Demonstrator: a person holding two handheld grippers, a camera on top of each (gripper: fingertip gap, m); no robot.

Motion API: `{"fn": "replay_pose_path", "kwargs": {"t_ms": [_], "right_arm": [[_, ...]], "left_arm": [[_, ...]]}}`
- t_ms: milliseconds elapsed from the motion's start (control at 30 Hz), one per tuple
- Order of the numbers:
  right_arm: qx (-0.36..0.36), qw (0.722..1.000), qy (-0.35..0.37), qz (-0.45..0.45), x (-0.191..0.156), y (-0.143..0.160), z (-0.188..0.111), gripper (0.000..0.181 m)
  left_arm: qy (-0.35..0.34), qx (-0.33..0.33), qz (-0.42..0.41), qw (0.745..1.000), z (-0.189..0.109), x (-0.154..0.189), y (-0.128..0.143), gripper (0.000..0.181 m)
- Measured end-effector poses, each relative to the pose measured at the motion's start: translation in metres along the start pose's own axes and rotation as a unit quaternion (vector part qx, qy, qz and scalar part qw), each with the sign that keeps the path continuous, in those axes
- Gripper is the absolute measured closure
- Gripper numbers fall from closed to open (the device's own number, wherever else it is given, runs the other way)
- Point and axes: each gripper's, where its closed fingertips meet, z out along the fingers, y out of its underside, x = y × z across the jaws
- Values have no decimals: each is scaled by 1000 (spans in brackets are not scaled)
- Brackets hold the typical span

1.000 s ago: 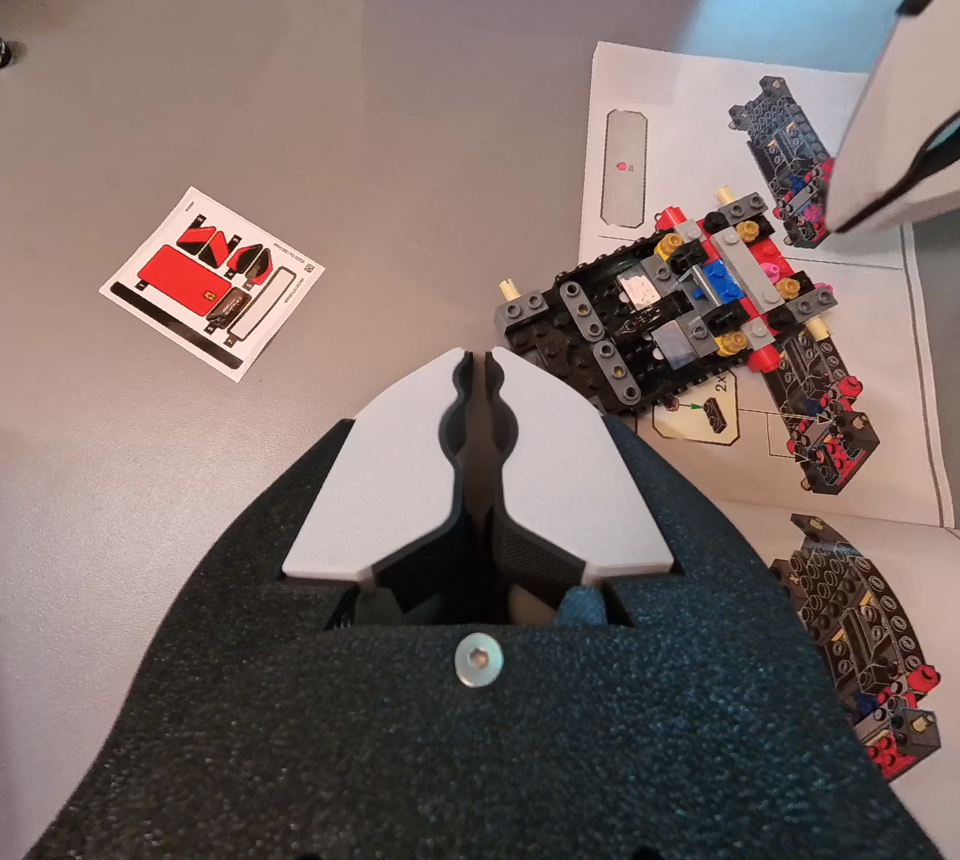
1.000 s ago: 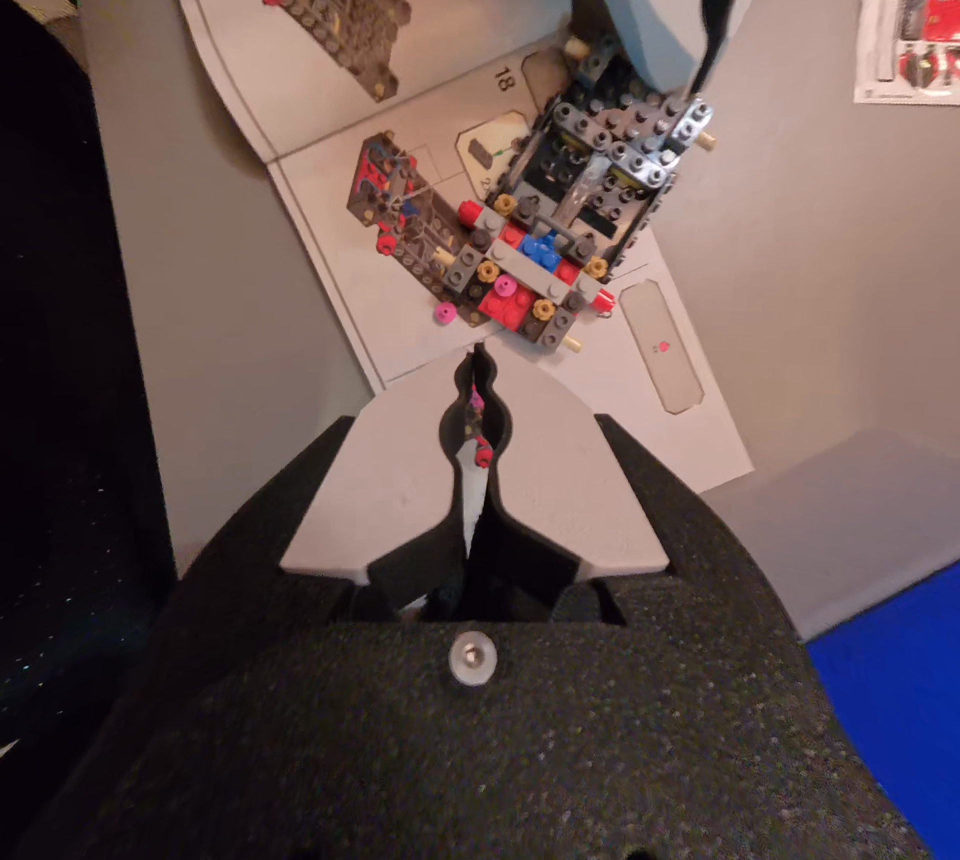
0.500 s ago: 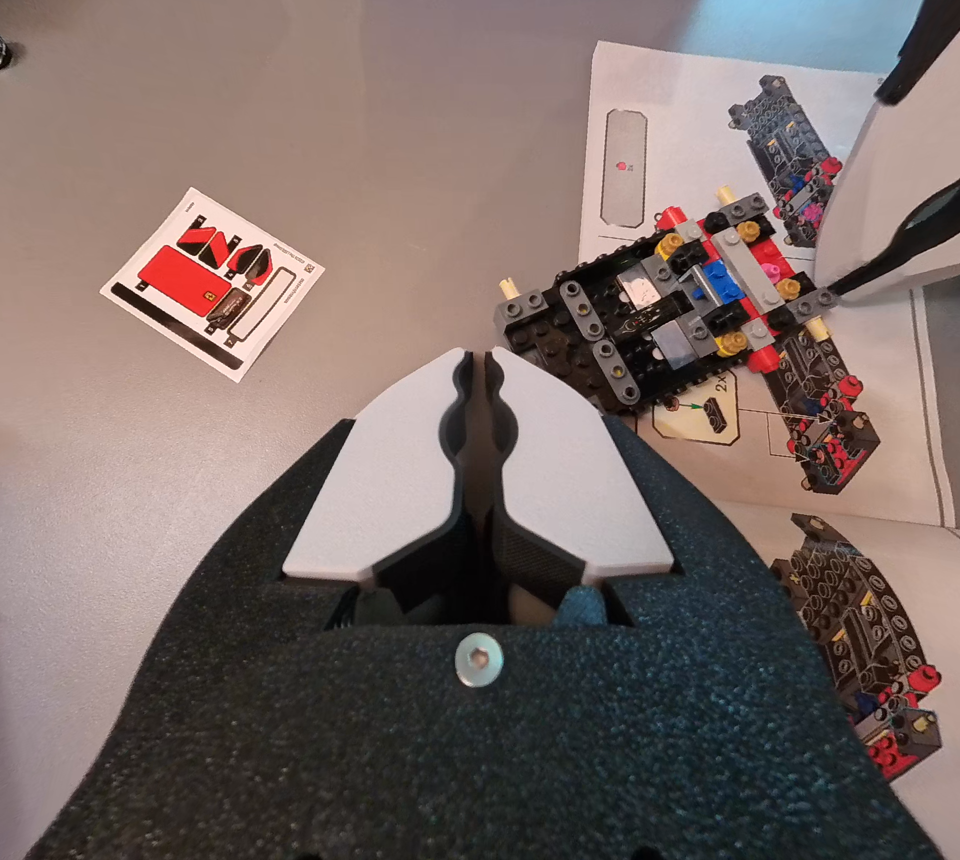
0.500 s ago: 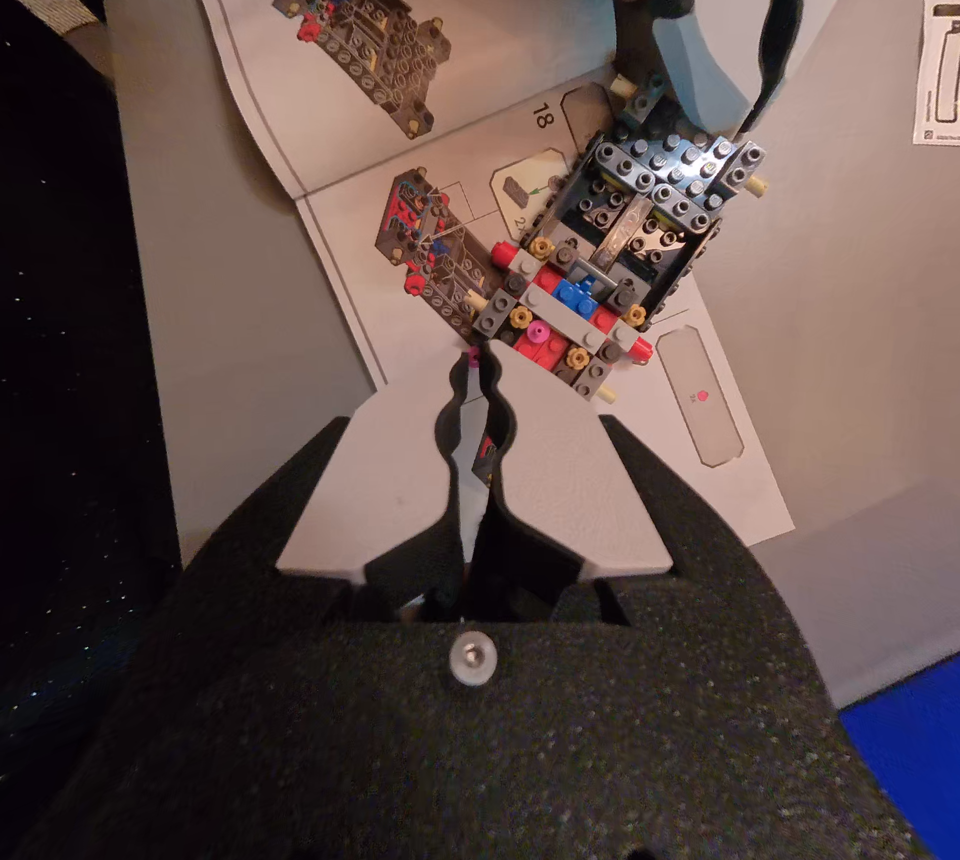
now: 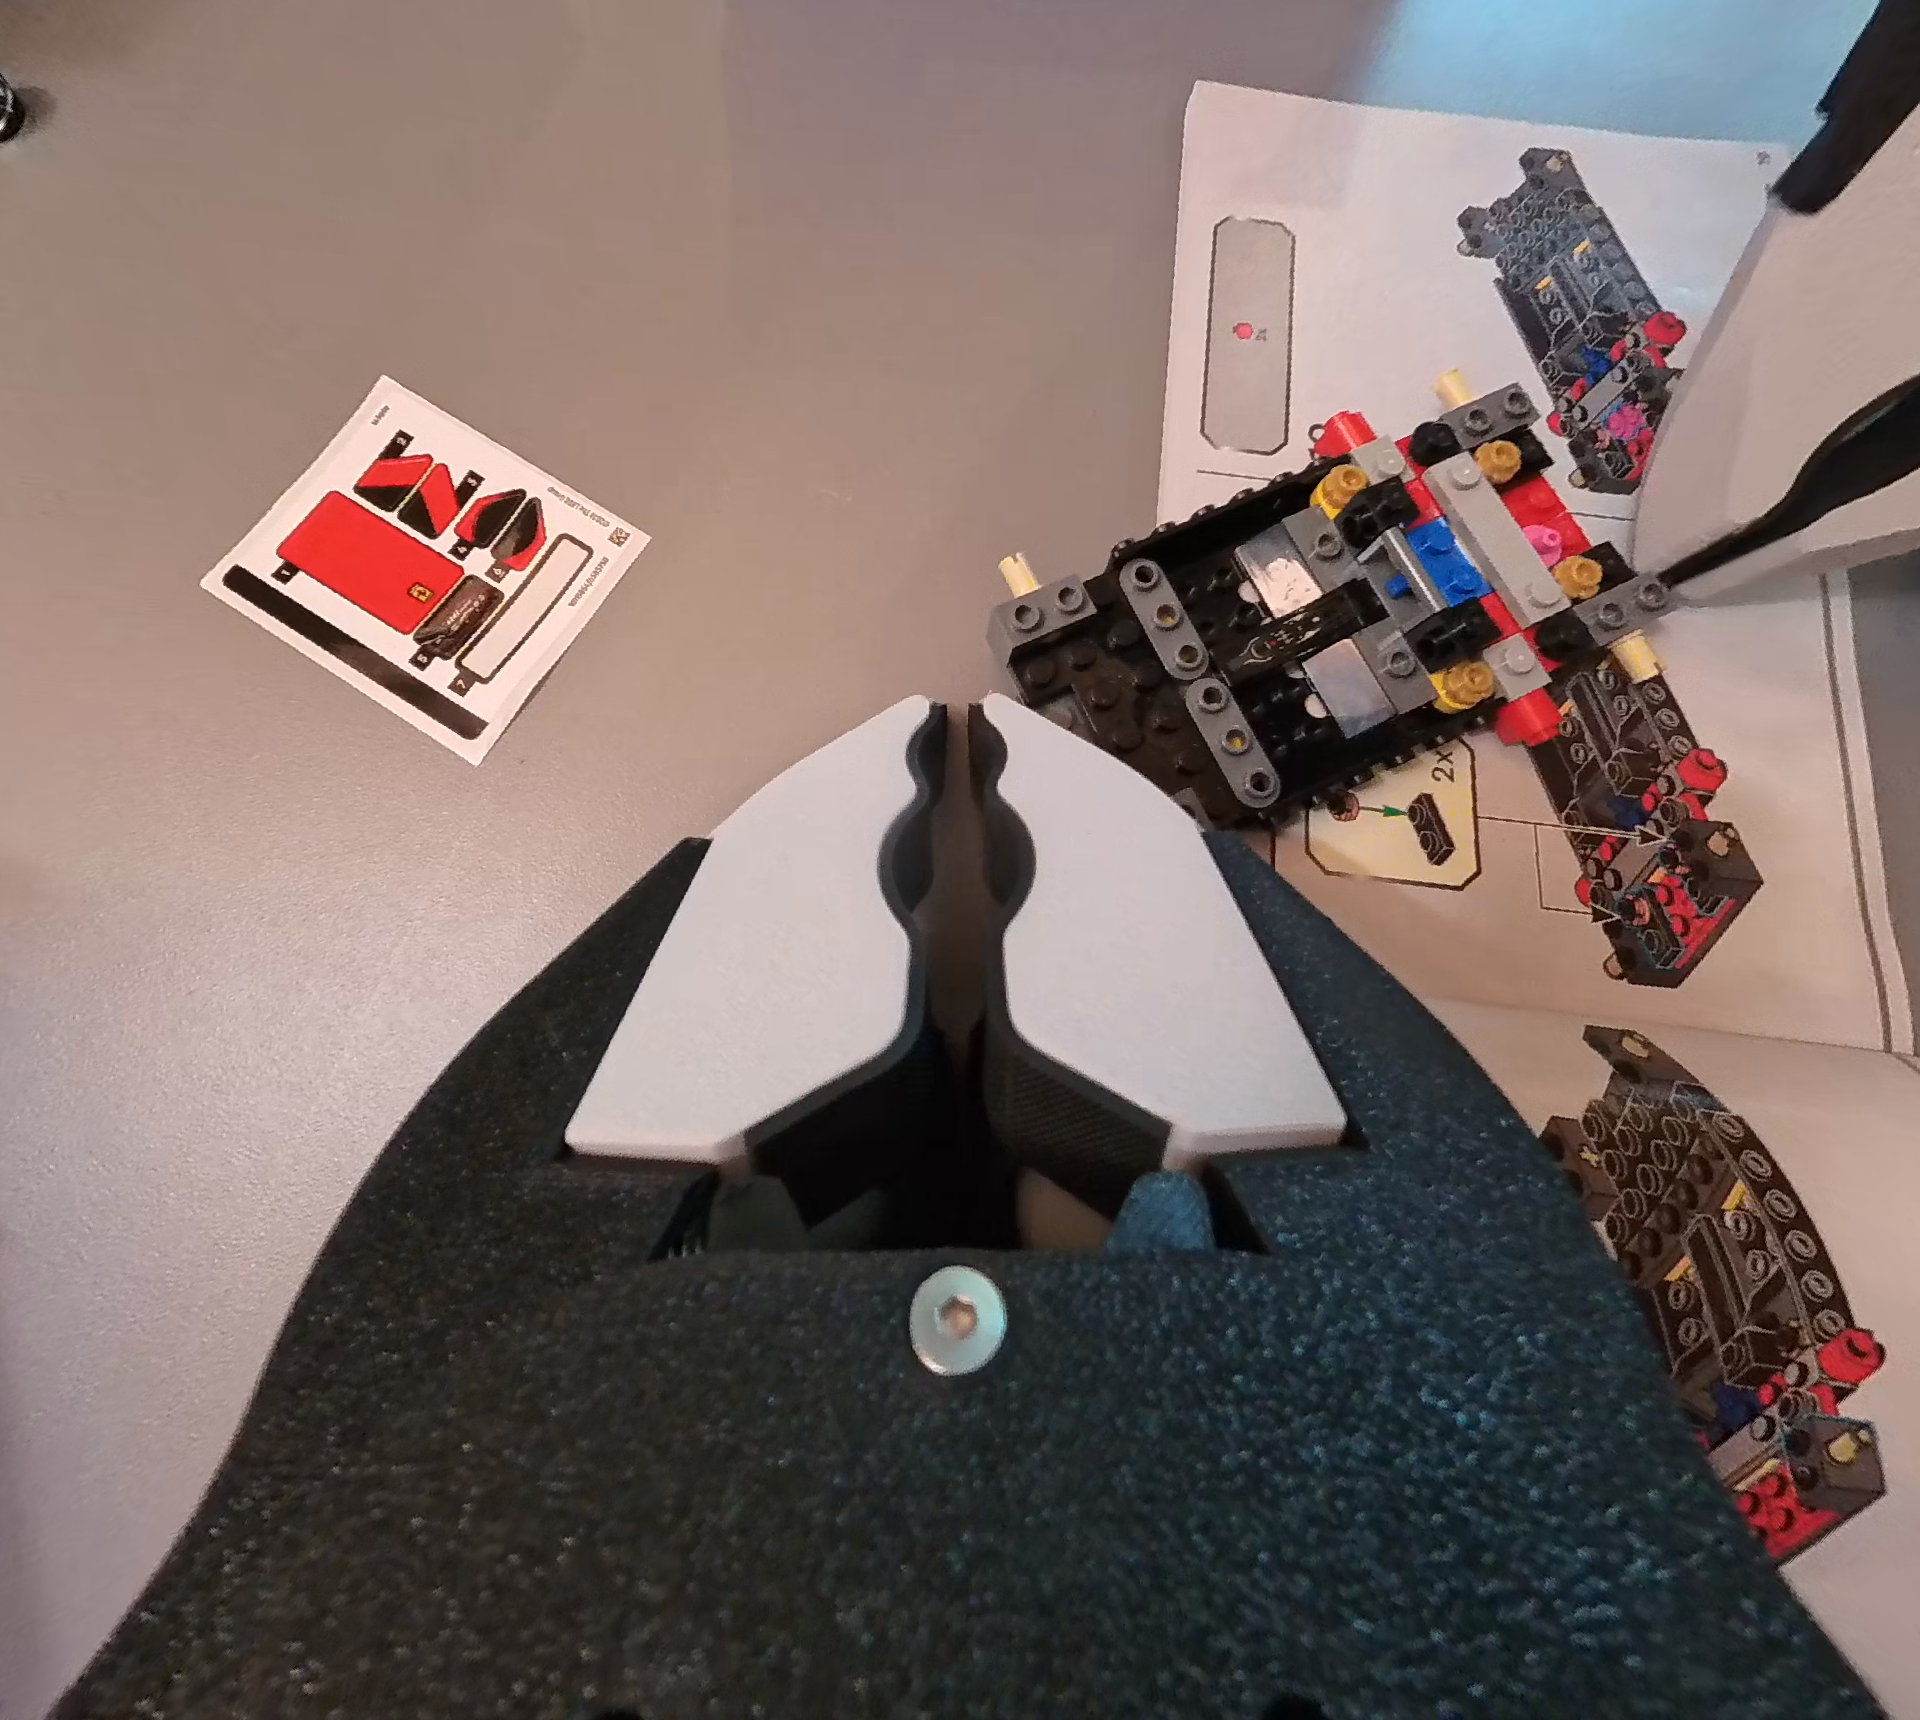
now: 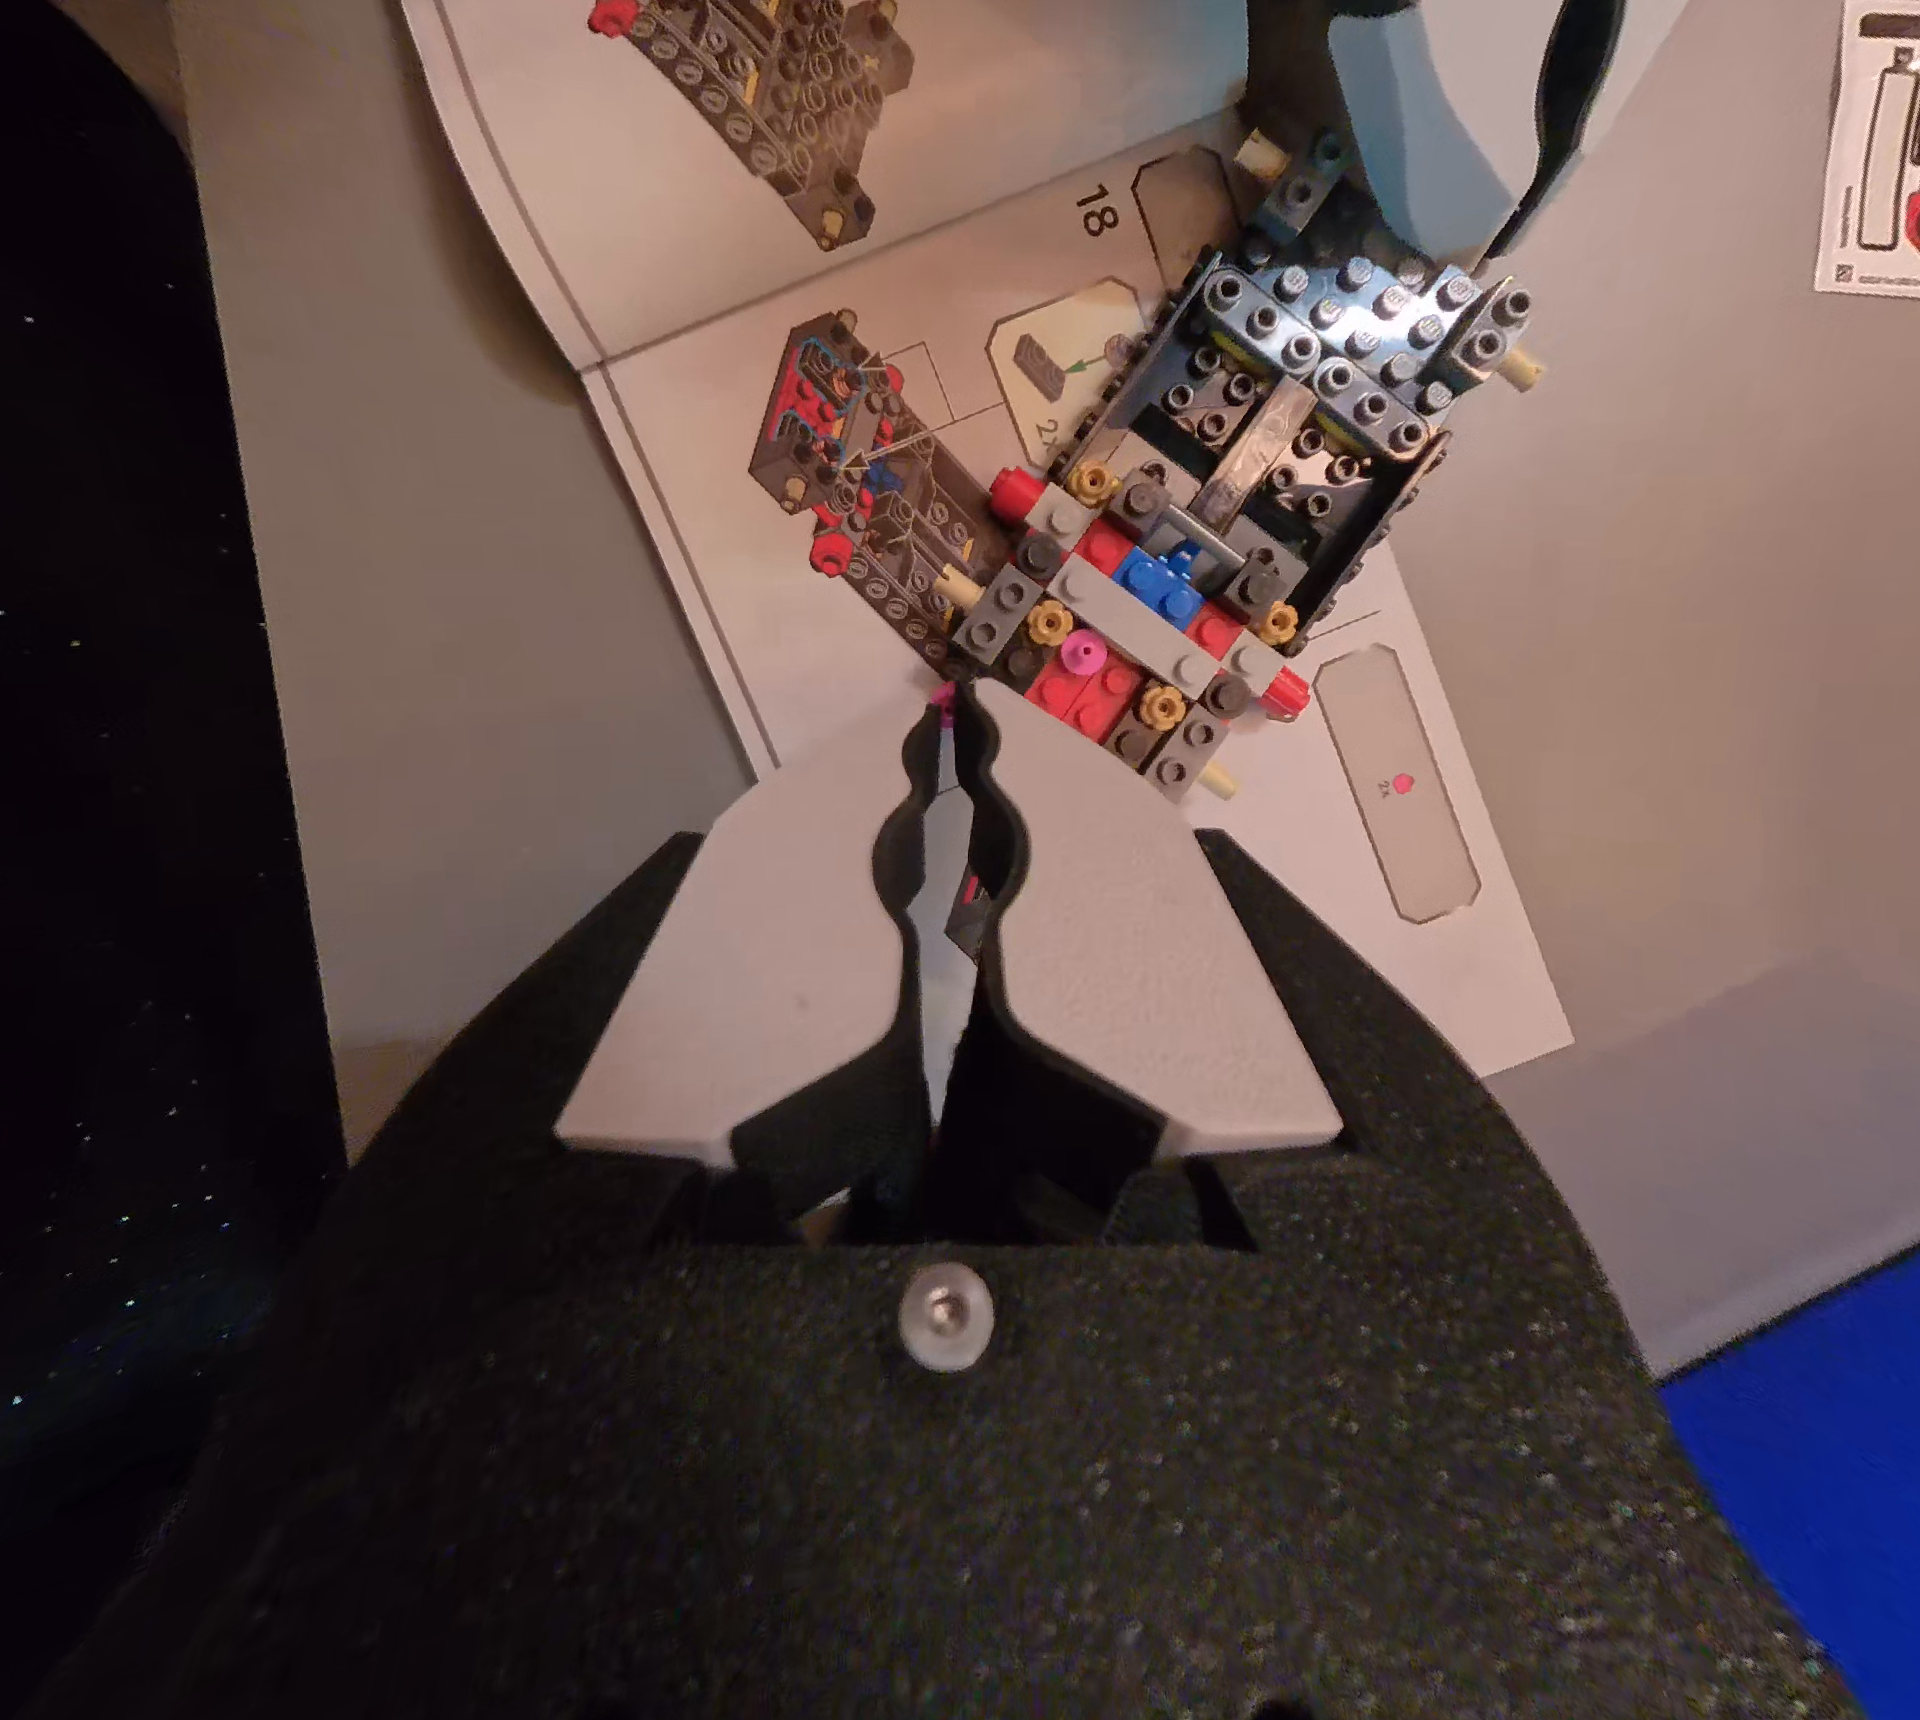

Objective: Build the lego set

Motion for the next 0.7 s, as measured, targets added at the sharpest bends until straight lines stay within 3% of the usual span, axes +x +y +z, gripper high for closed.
{"fn": "replay_pose_path", "kwargs": {"t_ms": [33, 233, 700], "right_arm": [[4, 1000, 2, 0, 0, -1, -1, 179], [53, 997, 48, 8, 22, -16, -24, 179], [-7, 998, 57, -11, 29, -6, -6, 179]], "left_arm": [[0, 0, 0, 1000, 0, 0, 0, 177], [1, 0, 0, 1000, 0, 0, 0, 177], [4, -1, 2, 1000, 0, 2, 0, 178]]}}
